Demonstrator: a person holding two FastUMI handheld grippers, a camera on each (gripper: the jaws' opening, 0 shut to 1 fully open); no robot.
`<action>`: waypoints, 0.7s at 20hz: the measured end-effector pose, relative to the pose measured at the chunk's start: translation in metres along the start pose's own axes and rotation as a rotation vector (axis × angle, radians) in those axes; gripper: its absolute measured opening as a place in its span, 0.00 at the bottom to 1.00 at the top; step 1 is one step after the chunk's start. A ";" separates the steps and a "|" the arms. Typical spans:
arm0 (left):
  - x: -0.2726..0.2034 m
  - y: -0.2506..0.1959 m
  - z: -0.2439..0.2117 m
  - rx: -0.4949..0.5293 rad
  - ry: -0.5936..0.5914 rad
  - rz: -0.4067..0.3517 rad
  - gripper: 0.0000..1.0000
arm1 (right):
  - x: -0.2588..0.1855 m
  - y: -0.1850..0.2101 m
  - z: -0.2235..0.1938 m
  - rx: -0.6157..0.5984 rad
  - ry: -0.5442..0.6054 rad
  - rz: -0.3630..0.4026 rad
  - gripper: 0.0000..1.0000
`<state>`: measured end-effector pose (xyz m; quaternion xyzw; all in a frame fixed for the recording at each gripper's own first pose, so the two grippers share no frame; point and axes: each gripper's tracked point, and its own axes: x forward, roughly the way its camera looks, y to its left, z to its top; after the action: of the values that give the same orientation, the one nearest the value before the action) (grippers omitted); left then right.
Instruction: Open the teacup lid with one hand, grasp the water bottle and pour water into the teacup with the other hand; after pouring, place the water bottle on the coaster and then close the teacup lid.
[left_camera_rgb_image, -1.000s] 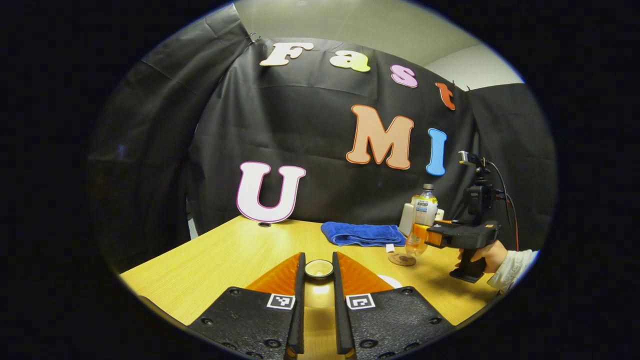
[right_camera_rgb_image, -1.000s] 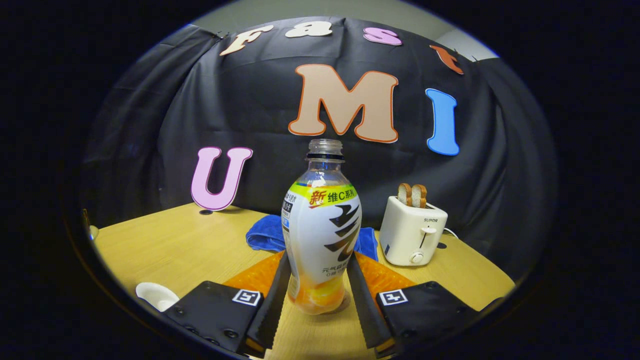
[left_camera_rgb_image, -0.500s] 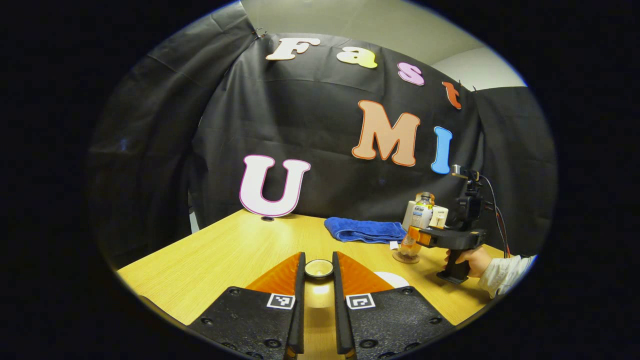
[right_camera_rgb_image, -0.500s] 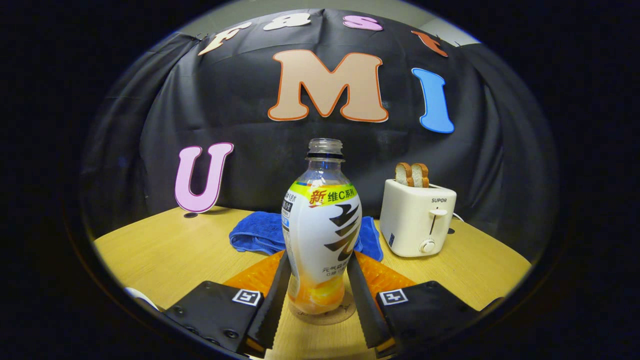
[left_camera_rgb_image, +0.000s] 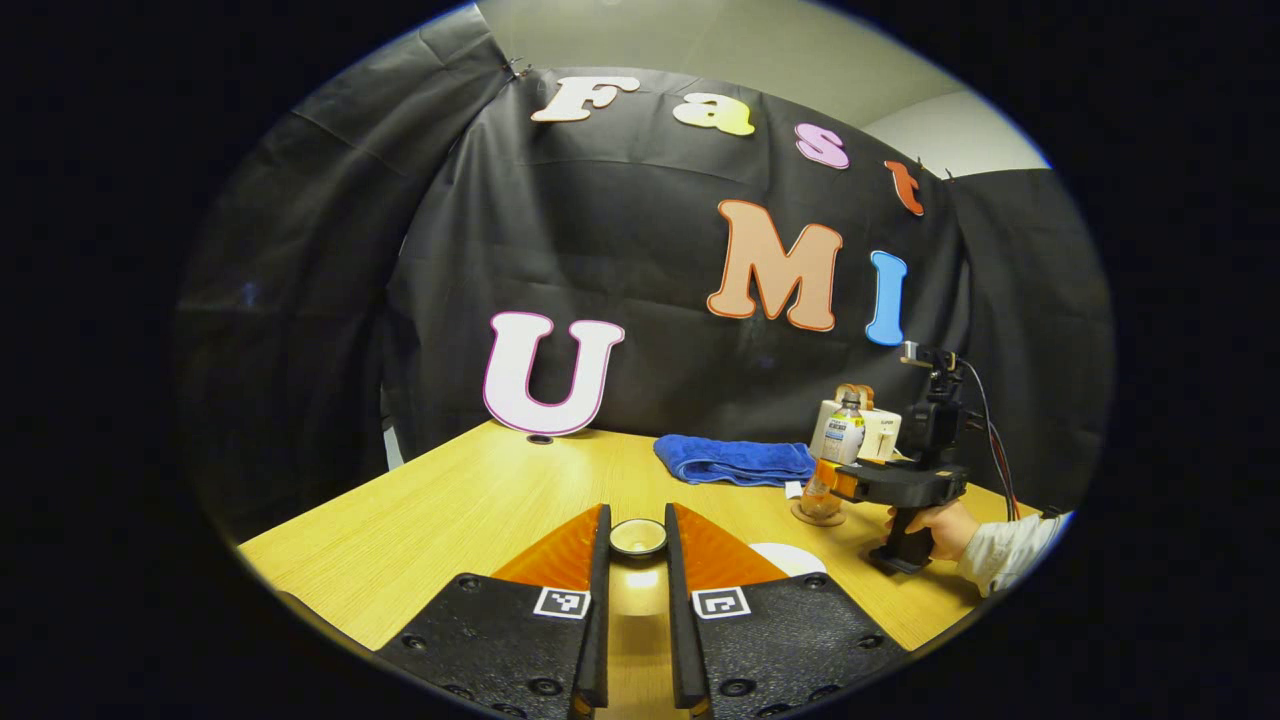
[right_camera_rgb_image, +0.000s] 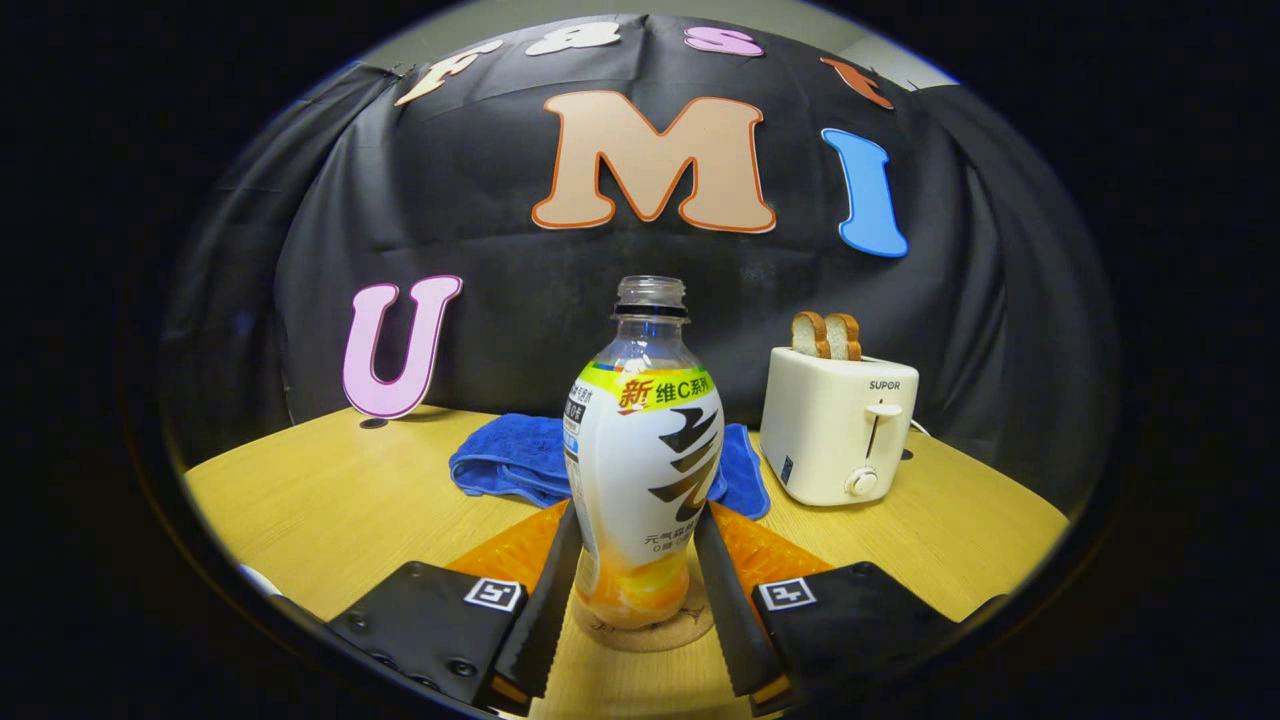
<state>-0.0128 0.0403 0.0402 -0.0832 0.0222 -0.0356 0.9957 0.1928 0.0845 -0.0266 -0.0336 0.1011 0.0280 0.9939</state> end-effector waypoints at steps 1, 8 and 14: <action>0.000 -0.001 0.000 0.000 0.001 -0.002 0.22 | 0.000 -0.001 -0.001 -0.006 0.001 -0.004 0.70; -0.001 -0.006 -0.002 -0.013 0.007 -0.015 0.22 | -0.001 -0.001 -0.012 -0.007 0.032 -0.001 0.75; -0.001 -0.012 -0.005 -0.026 0.016 -0.032 0.22 | -0.012 -0.005 -0.012 -0.012 0.016 -0.002 0.92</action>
<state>-0.0148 0.0273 0.0375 -0.0962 0.0295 -0.0516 0.9936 0.1792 0.0780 -0.0357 -0.0398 0.1090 0.0274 0.9929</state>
